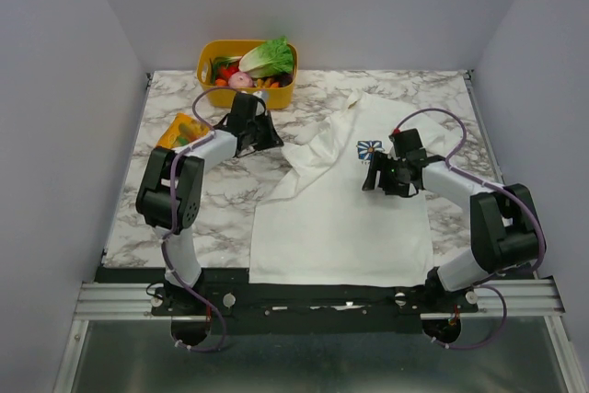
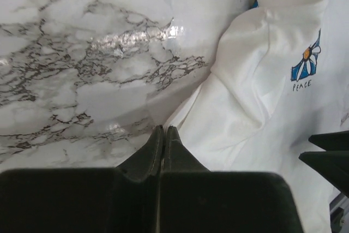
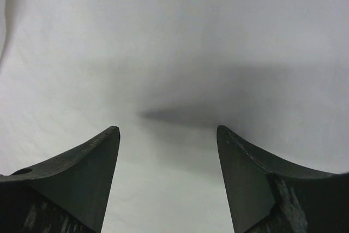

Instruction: Pin the brooch onto the clothing

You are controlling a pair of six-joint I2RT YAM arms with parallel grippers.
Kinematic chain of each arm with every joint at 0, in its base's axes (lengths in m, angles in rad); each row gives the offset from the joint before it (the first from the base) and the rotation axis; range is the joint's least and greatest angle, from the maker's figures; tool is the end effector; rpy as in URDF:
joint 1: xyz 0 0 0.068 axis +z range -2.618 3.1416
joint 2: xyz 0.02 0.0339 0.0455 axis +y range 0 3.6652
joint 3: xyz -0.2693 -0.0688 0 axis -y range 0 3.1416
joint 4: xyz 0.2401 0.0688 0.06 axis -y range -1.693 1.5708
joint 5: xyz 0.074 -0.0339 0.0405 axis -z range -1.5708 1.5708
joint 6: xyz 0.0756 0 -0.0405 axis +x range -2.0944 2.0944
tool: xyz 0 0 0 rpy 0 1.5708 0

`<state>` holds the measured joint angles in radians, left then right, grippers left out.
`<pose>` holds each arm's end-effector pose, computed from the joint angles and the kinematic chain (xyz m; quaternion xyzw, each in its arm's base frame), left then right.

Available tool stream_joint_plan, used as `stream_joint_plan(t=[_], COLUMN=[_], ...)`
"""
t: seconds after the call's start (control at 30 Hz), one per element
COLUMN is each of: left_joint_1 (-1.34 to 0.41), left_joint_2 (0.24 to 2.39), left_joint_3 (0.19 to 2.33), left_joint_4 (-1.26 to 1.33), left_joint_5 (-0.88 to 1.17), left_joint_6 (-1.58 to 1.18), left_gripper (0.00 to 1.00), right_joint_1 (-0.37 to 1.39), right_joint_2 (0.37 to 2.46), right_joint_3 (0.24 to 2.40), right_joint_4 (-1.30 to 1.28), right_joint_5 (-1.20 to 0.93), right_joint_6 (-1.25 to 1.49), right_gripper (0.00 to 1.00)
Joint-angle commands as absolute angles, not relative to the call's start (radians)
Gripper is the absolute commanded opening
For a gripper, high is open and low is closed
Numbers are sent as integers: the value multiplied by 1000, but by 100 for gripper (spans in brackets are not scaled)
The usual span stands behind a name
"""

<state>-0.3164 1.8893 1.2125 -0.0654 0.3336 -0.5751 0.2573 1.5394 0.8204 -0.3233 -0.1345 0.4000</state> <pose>0.4069 -0.1593 0.1674 -0.0502 0.9038 -0.3083 0.2926 0.2941 0.0879 0.1411 0.0512 0.9619 0.1455 0.2257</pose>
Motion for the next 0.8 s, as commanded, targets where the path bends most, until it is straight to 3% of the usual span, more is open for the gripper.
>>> stream_joint_plan(t=[0.0, 0.73, 0.77], left_joint_1=[-292, -164, -161], left_joint_2=[1799, 1560, 1577], left_joint_3=[1276, 1186, 1184], left_joint_4=[-83, -141, -149], left_joint_5=[210, -232, -232], left_joint_6=[-522, -446, -449], left_gripper=[0, 0, 13], right_joint_1=[261, 261, 261], right_joint_2=[1520, 1557, 1557], right_joint_3=[801, 805, 807], right_joint_4=[-341, -348, -348], right_joint_5=[-150, -156, -158], right_joint_6=[411, 434, 434], right_gripper=[80, 81, 81])
